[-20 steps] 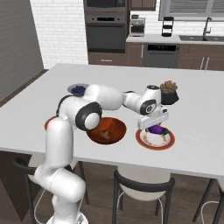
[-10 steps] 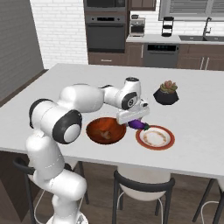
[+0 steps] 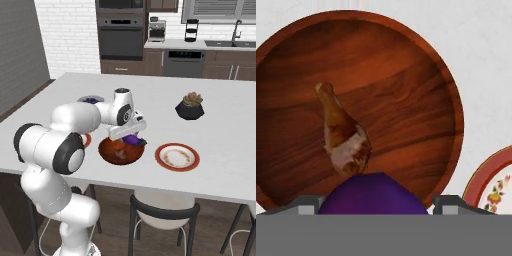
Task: Pick the chicken drumstick and eggplant from their plates and place them in the bowl. Then put the bowl in the fridge.
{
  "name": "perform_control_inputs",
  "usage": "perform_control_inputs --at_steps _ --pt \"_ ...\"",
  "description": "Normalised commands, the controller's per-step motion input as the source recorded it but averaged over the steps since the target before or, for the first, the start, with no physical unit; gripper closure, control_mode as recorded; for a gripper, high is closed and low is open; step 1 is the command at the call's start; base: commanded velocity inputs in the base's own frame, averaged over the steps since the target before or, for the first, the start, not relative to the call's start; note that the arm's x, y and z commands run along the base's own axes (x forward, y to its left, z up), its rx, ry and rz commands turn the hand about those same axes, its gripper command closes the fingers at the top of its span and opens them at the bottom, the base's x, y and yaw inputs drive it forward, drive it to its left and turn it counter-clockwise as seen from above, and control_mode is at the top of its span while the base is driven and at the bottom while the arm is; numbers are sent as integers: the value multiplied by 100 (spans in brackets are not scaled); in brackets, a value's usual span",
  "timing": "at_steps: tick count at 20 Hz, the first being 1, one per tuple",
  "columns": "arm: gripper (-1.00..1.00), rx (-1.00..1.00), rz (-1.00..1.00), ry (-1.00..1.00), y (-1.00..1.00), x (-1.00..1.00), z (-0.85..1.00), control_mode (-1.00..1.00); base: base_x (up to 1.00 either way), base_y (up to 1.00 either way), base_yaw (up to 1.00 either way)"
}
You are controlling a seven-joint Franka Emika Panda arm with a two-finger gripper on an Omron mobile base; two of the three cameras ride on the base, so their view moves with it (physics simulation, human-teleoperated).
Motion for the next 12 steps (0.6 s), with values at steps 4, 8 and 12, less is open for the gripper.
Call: perform_control_inputs --at_steps 4,8,12 --pt "100 2 0 0 62 30 -5 -100 0 0 0" --pt "100 1 0 0 6 22 0 -100 0 0 0" --pt "100 1 0 0 0 2 0 -100 0 0 0"
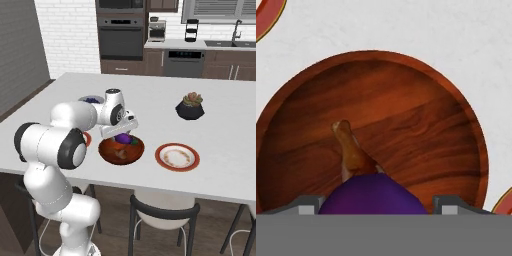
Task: Pick the chicken drumstick and eggplant from their plates and place them in the bowl. Then put the bowl in the fridge.
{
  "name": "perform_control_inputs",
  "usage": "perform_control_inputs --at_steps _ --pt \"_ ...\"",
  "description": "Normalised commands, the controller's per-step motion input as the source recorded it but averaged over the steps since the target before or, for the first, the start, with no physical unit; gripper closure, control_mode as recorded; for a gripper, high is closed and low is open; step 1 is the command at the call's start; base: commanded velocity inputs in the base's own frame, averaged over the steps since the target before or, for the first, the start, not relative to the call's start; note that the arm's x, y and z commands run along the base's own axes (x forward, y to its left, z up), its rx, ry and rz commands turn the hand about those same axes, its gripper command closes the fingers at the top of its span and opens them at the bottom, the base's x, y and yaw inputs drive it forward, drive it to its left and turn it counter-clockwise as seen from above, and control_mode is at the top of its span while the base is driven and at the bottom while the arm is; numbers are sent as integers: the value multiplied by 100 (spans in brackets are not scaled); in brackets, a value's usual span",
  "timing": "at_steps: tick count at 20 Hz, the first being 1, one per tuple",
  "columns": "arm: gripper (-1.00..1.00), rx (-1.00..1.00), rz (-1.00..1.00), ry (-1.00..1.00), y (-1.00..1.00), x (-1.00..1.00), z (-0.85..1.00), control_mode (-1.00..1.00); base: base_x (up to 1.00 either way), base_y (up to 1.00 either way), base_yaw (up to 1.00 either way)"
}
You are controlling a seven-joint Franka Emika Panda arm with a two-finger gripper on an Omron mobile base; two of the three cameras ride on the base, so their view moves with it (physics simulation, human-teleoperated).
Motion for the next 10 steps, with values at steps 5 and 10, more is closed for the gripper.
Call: perform_control_inputs --at_steps 5,10 --pt "100 2 0 0 0 -3 -1 -100 0 0 0" --pt "100 3 0 0 0 0 -17 -100 0 0 0"
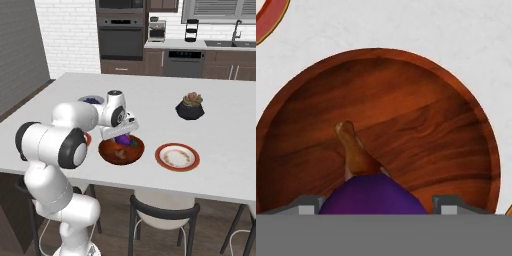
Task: Pick the chicken drumstick and eggplant from their plates and place them in the bowl. Then put the bowl in the fridge.
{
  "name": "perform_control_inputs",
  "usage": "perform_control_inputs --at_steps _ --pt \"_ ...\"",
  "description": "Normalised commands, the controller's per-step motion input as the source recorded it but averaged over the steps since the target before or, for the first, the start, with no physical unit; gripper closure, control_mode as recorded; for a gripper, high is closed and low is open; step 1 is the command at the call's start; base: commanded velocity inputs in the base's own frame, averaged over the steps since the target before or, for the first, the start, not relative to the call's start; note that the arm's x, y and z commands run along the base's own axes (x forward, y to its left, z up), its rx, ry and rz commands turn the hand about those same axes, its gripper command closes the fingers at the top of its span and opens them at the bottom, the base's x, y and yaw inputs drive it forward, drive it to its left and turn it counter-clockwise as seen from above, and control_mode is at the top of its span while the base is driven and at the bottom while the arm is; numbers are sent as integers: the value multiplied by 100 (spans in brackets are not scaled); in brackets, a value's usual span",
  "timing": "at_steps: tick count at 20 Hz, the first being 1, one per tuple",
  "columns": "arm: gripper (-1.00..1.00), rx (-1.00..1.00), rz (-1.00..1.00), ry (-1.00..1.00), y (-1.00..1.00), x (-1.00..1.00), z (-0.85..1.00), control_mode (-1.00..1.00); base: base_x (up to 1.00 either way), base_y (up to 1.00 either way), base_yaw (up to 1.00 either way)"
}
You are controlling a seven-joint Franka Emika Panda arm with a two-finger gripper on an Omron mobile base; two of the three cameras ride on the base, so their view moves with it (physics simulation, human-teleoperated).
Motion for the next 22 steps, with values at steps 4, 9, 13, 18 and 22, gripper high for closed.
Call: perform_control_inputs --at_steps 4,9,13,18,22 --pt "100 3 0 0 0 0 -30 -100 0 0 0" --pt "100 0 0 0 0 0 -37 -100 0 0 0" --pt "100 0 0 0 0 1 -32 -100 0 0 0" --pt "100 0 0 0 0 1 -6 -100 0 0 0" --pt "-100 0 0 0 0 0 -3 -100 0 0 0"
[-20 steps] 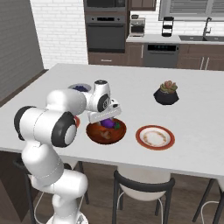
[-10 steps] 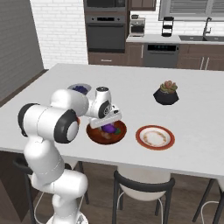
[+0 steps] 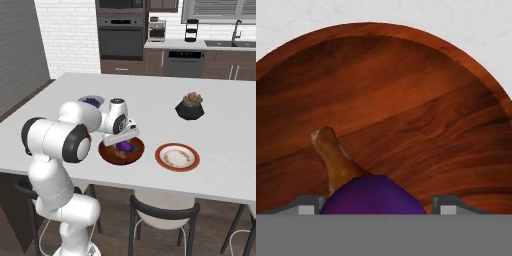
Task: Pick the chicken drumstick and eggplant from their plates and place them in the bowl. Then put the bowl in the fridge.
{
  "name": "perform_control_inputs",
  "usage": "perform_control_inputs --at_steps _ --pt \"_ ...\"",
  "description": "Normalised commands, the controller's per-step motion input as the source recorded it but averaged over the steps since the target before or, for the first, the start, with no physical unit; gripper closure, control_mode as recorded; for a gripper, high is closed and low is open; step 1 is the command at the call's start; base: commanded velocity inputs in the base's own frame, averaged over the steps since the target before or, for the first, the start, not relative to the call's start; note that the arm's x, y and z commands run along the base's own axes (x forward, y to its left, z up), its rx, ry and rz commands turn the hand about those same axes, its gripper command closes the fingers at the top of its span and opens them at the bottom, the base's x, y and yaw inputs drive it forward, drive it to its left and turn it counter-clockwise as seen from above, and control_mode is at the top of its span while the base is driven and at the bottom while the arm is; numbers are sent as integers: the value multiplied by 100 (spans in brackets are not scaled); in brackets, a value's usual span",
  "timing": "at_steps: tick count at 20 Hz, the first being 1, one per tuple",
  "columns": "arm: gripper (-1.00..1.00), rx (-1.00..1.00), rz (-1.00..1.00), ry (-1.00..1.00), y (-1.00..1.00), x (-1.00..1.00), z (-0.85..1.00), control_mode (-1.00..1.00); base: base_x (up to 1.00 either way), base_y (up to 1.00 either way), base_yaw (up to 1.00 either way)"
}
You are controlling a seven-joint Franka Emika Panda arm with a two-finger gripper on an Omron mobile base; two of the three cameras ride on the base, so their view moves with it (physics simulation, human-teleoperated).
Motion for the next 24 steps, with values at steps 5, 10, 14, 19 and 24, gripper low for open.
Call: perform_control_inputs --at_steps 5,10,14,19,24 --pt "-100 0 0 0 0 0 -5 -100 0 0 0" --pt "-100 0 0 -4 0 0 6 -100 0 0 0" --pt "-100 0 0 -10 1 0 29 -100 0 0 0" --pt "-100 0 0 -8 7 0 31 -100 0 0 0" --pt "-100 0 0 -6 32 -41 58 -100 0 0 0"
